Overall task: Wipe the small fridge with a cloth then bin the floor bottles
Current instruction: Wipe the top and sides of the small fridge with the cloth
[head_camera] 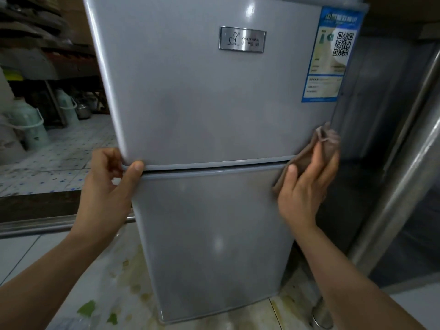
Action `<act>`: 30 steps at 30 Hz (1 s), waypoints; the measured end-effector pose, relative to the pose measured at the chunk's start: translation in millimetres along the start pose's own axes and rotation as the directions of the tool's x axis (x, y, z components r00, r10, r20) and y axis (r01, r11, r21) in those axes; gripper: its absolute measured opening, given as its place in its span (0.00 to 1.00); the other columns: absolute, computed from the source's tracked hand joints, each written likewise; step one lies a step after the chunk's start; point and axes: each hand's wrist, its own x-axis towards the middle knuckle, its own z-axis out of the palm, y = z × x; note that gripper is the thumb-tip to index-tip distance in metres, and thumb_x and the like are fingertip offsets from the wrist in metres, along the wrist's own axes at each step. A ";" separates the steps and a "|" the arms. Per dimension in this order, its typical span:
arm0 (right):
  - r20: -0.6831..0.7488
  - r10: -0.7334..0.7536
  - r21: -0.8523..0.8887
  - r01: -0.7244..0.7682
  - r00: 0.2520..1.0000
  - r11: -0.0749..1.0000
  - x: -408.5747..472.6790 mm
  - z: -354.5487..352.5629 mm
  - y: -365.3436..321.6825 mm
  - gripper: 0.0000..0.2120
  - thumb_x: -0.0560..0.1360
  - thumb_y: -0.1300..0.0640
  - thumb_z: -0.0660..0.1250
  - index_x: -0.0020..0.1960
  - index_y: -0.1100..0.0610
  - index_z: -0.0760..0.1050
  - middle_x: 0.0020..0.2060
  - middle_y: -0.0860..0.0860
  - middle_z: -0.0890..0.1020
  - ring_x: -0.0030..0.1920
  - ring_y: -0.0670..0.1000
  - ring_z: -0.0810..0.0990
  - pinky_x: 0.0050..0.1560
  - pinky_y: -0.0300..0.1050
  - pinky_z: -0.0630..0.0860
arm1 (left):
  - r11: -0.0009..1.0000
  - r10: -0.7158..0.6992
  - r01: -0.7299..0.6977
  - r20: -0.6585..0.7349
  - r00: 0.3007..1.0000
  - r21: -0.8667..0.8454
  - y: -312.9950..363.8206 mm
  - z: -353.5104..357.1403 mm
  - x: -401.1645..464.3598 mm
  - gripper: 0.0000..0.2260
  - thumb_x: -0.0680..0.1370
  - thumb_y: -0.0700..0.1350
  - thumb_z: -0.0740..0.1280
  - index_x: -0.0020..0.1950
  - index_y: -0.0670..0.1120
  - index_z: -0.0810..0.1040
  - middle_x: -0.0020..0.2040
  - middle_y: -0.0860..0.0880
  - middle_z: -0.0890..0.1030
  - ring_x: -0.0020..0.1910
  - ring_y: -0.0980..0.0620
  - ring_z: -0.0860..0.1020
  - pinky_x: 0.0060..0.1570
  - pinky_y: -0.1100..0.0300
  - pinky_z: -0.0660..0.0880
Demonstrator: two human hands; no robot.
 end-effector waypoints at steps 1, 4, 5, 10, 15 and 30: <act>0.004 0.026 0.052 -0.026 1.000 0.998 6.2 -0.5 2.2 0.29 0.77 0.50 0.56 0.76 0.58 0.57 0.73 0.64 0.57 0.71 0.60 0.59 0.69 0.47 0.57 | 1.000 0.003 -0.003 0.001 1.000 -0.002 -1.2 0.2 0.2 0.07 0.77 0.49 0.64 0.50 0.50 0.68 0.39 0.57 0.72 0.36 0.67 0.72 0.36 0.64 0.69; -0.009 0.050 0.098 -0.049 0.999 0.994 15.0 0.3 8.5 0.28 0.80 0.51 0.55 0.76 0.58 0.54 0.71 0.61 0.61 0.68 0.58 0.66 0.61 0.41 0.62 | 1.000 0.015 -0.015 -0.014 1.000 -0.012 -3.0 1.5 0.0 0.05 0.77 0.50 0.64 0.47 0.55 0.68 0.38 0.57 0.71 0.35 0.66 0.72 0.35 0.62 0.70; -0.014 0.063 0.085 -0.061 0.998 0.995 13.8 0.3 9.4 0.27 0.80 0.52 0.55 0.77 0.58 0.54 0.71 0.61 0.62 0.67 0.59 0.67 0.60 0.42 0.64 | 1.000 0.019 -0.020 -0.019 1.000 -0.020 -3.1 2.0 -0.4 0.05 0.77 0.51 0.64 0.45 0.57 0.68 0.38 0.56 0.71 0.35 0.65 0.72 0.36 0.61 0.70; 0.084 0.144 0.004 -0.145 0.986 0.989 -42.0 -3.5 21.3 0.28 0.80 0.54 0.55 0.77 0.59 0.49 0.72 0.66 0.59 0.68 0.62 0.65 0.68 0.45 0.61 | 0.999 0.017 -0.019 -0.040 0.999 -0.039 0.6 3.2 -2.9 0.06 0.77 0.51 0.64 0.44 0.59 0.67 0.39 0.57 0.71 0.38 0.58 0.71 0.39 0.58 0.71; 0.190 0.277 -0.122 -0.258 0.942 0.958 -77.6 -3.7 21.2 0.31 0.79 0.48 0.49 0.76 0.57 0.42 0.76 0.64 0.49 0.74 0.64 0.55 0.72 0.60 0.59 | 0.996 -0.068 0.066 -0.036 0.997 -0.053 -1.8 1.1 -17.5 0.10 0.77 0.53 0.63 0.53 0.49 0.69 0.42 0.55 0.75 0.39 0.59 0.75 0.40 0.61 0.73; 0.269 -0.424 -0.173 0.476 0.865 0.862 -110.9 38.2 -69.6 0.32 0.76 0.45 0.58 0.76 0.53 0.52 0.74 0.59 0.53 0.73 0.68 0.51 0.74 0.63 0.46 | 0.988 -0.072 0.047 0.174 0.982 0.145 -39.4 -11.0 -46.1 0.04 0.77 0.45 0.65 0.50 0.48 0.71 0.44 0.56 0.78 0.45 0.61 0.76 0.42 0.62 0.73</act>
